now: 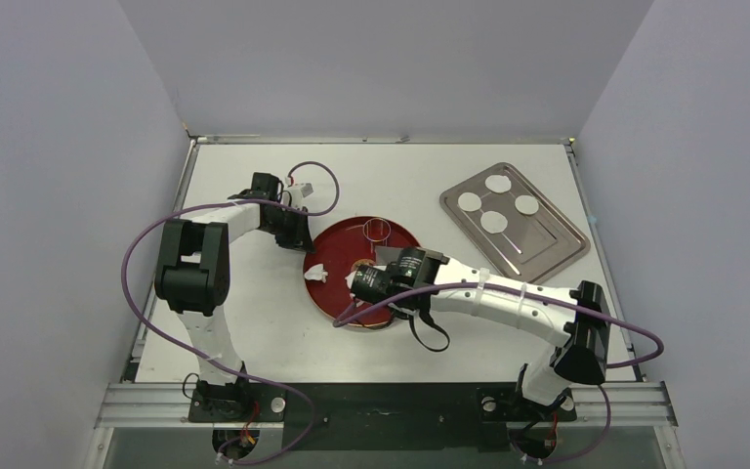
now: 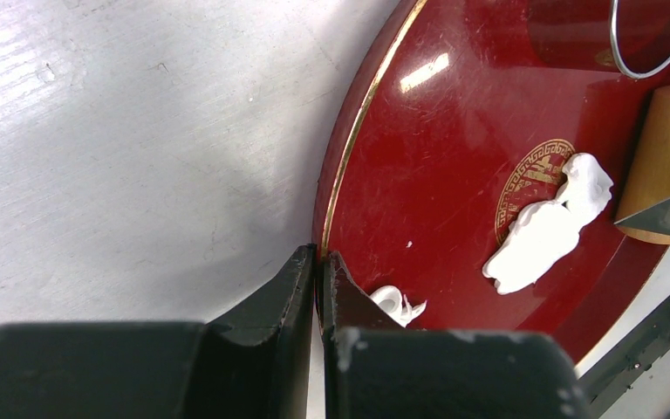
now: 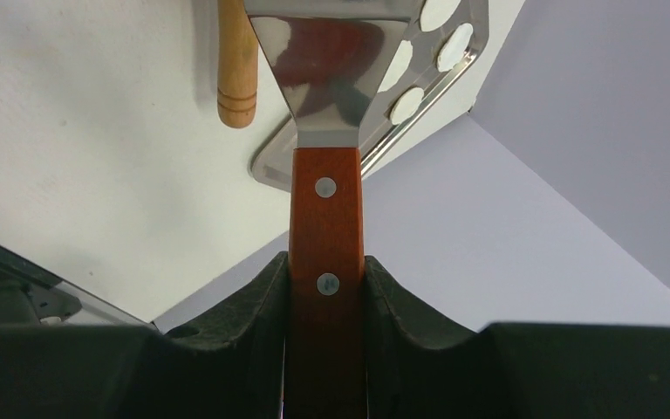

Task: Roll out the dumpling wrappers from the dough
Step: Remove the dumpling wrapper from the work surface.

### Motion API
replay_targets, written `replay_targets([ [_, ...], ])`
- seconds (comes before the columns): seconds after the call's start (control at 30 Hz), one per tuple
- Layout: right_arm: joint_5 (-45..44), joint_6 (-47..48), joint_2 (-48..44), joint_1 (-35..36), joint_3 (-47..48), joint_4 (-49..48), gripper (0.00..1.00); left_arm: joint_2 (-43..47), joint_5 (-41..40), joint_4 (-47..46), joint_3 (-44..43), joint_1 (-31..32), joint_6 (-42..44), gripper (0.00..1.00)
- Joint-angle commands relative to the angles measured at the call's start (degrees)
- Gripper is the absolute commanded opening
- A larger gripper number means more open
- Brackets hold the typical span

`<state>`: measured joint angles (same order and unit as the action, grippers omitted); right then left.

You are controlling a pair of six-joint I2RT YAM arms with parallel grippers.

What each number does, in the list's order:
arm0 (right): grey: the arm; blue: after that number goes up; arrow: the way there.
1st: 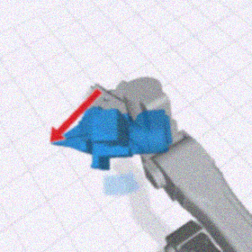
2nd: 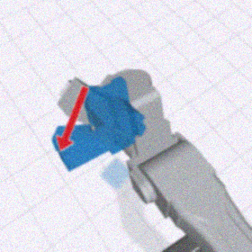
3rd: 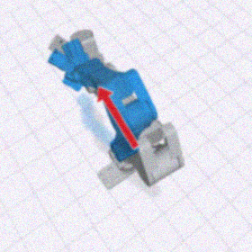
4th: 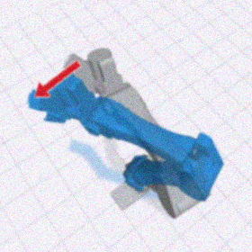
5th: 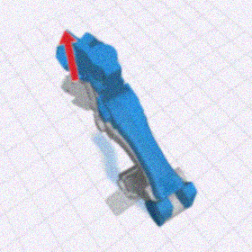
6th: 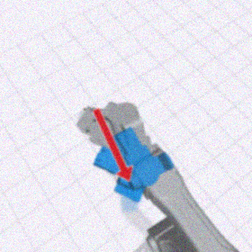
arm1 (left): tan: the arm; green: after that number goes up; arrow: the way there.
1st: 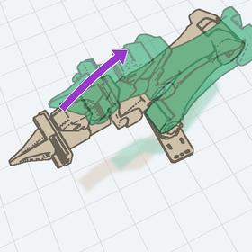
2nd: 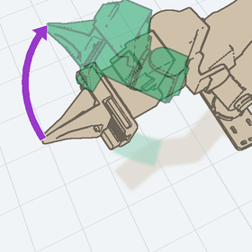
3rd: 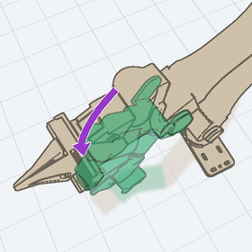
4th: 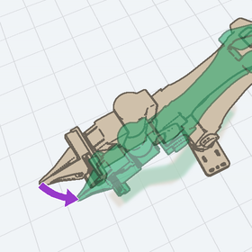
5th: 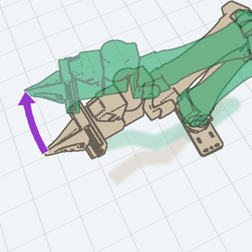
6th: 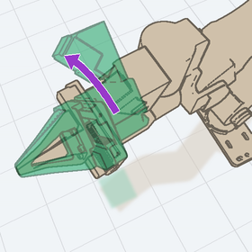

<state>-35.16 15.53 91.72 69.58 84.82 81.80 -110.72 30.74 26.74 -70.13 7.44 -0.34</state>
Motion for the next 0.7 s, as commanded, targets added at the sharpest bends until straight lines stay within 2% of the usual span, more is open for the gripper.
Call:
replay_targets([
  [0.0, -2.71, 3.51, 1.21, -0.72, 5.73, 6.34, 0.0, 2.62, 3.45, -1.59, -0.49, -0.59, -0.11, 0.0],
  [0.27, 7.82, 7.8, 4.83, -2.03, 11.9, 5.2, 0.0, 3.0, 3.39, 3.58, -2.6, -0.62, 6.7, 0.0],
  [0.67, 5.57, 8.05, 5.69, -2.72, 10.55, 8.01, 0.0, 2.89, 5.6, 3.91, -2.82, -0.68, 6.23, 0.0],
])
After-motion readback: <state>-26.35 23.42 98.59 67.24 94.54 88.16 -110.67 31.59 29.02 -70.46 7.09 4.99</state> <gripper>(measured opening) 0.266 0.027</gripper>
